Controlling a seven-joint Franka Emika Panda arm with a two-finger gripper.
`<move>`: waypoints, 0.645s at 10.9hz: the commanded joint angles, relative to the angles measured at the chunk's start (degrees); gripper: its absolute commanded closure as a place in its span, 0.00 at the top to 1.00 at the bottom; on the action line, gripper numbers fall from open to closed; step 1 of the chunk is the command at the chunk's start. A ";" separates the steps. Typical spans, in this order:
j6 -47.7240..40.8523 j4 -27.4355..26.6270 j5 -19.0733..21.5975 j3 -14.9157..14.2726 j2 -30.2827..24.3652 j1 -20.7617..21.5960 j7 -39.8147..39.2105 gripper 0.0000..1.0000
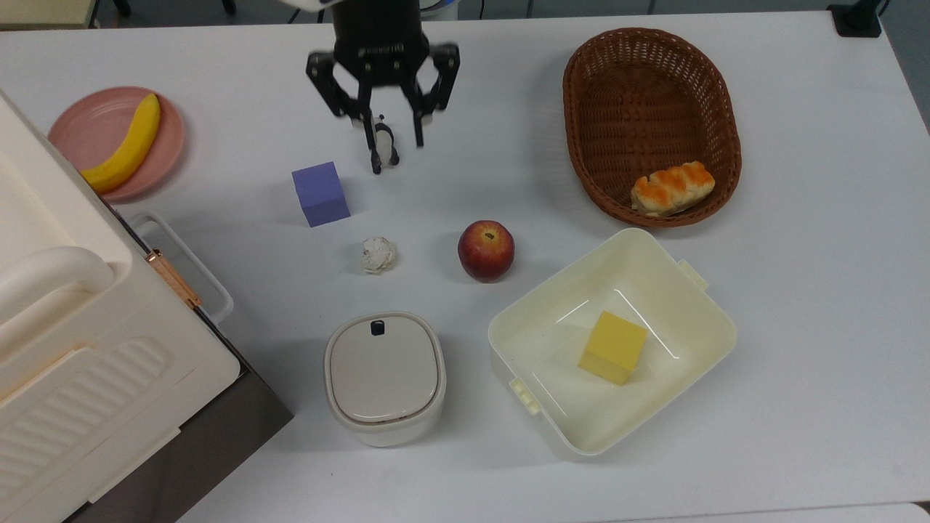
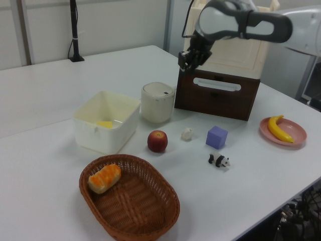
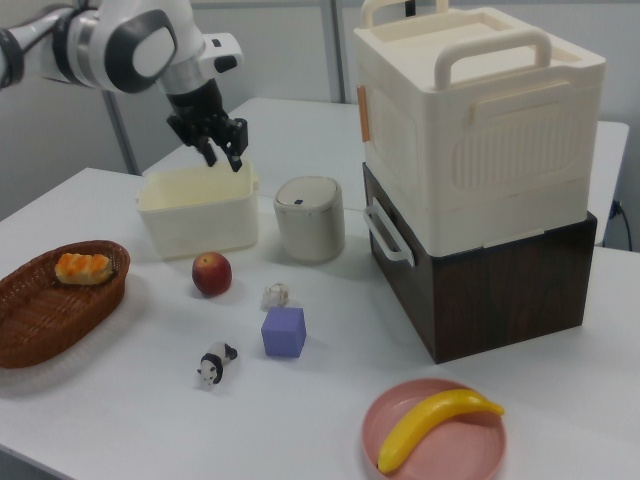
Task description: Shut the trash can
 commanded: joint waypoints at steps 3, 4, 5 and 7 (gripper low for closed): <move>-17.91 -1.56 0.58 -1.28 -4.47 0.17 -0.35 1.00; -20.04 -1.56 1.28 -2.24 -5.69 0.08 0.78 1.00; -21.01 -0.78 1.20 -2.42 -6.31 0.08 2.80 1.00; -23.75 -0.15 -1.42 -2.25 -6.40 -0.01 13.75 1.00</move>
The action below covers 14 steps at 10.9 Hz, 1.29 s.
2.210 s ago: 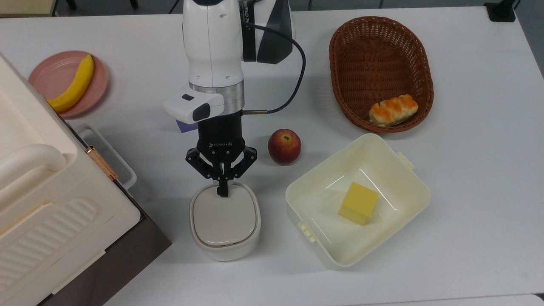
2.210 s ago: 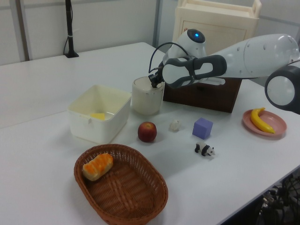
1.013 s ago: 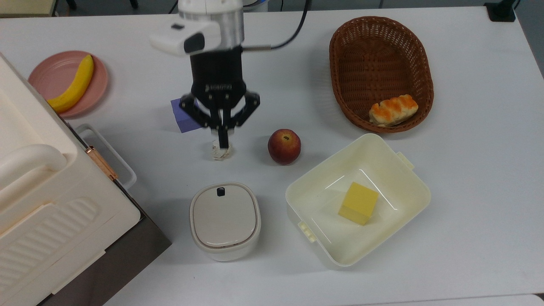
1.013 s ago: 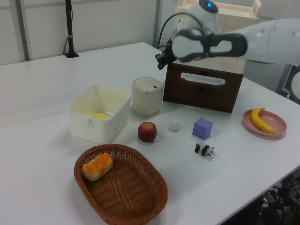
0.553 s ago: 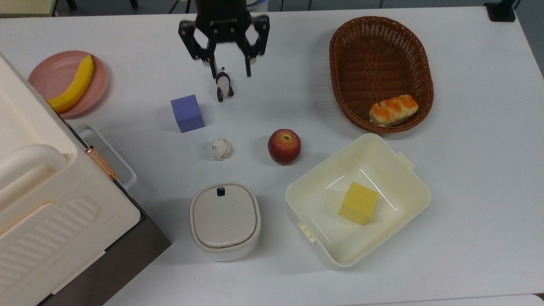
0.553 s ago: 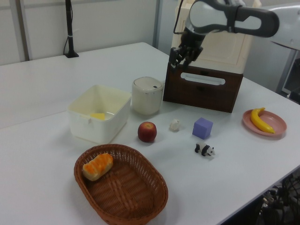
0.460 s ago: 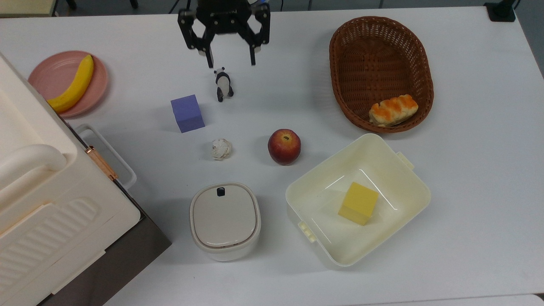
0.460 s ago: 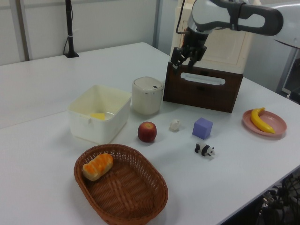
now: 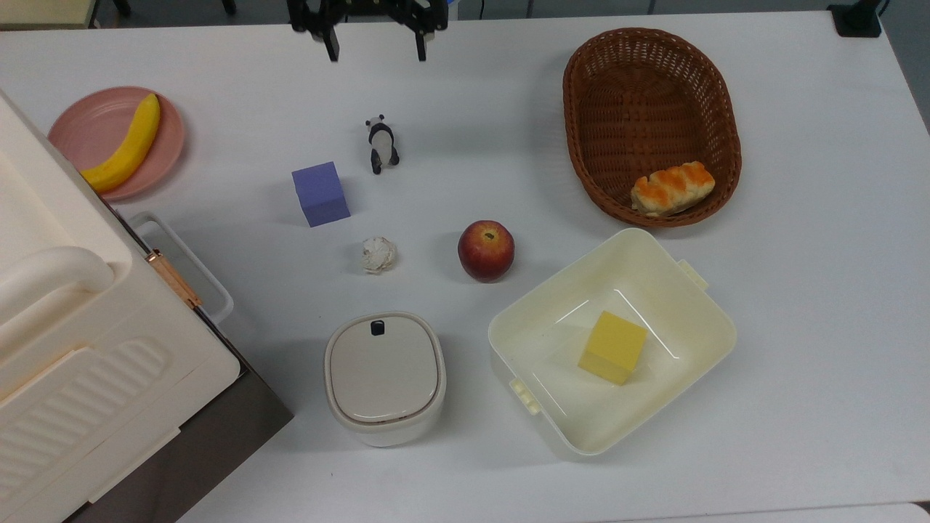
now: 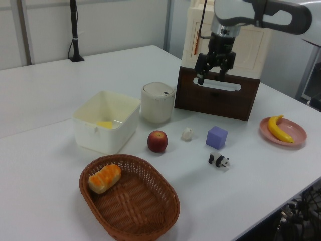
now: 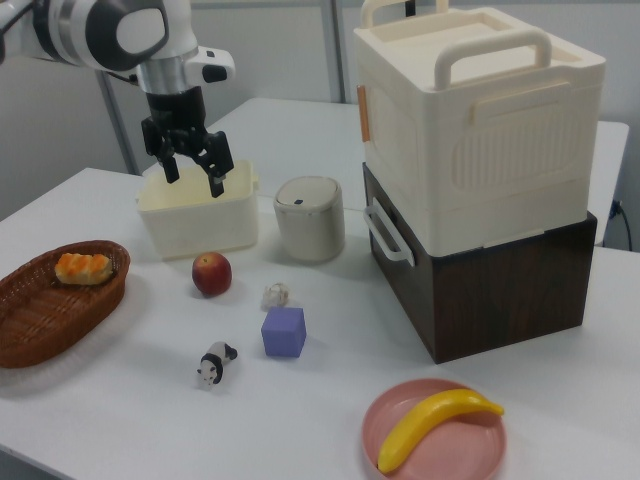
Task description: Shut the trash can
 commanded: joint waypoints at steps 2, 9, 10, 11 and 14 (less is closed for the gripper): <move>-2.70 0.20 -3.91 0.13 -1.91 0.46 12.23 1.00; -1.47 -0.06 -3.56 -0.14 -1.91 0.54 4.14 1.00; -1.47 -0.15 -3.56 -0.14 -1.91 0.55 4.15 1.00; -1.38 -0.06 -3.56 -0.14 -1.82 0.46 4.23 1.00; -1.38 0.12 -3.38 -0.14 -1.73 0.20 4.06 1.00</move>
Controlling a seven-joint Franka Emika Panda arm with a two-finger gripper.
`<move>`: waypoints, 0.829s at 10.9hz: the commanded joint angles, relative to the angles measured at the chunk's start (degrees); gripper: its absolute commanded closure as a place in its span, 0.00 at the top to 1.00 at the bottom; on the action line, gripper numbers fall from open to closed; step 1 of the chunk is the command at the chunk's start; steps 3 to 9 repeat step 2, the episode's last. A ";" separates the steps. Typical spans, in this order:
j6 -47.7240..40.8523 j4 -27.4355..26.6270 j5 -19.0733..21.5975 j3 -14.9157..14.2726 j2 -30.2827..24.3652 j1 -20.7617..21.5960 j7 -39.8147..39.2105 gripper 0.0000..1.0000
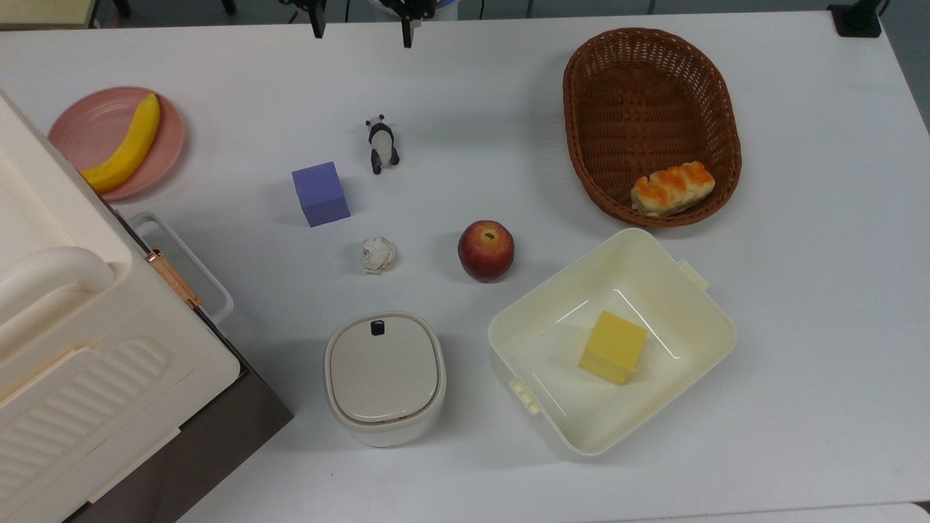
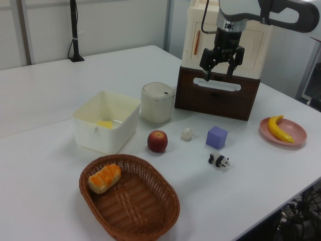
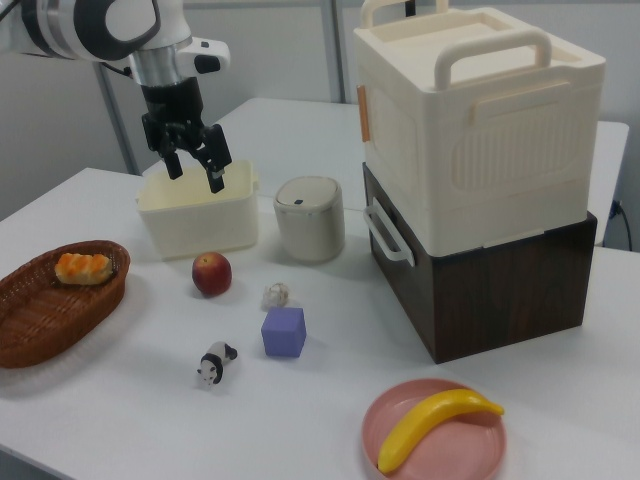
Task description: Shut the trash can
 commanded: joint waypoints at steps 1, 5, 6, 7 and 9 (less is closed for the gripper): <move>-0.03 -0.42 -0.10 -0.27 -0.61 0.15 -1.11 1.00; -0.03 -0.42 -0.10 -0.27 -0.61 0.07 -1.11 1.00; -0.03 -0.42 -0.10 -0.27 -0.61 0.07 -1.11 1.00; -0.03 -0.42 -0.10 -0.27 -0.61 0.07 -1.11 1.00; -0.03 -0.42 -0.10 -0.27 -0.61 0.07 -1.11 1.00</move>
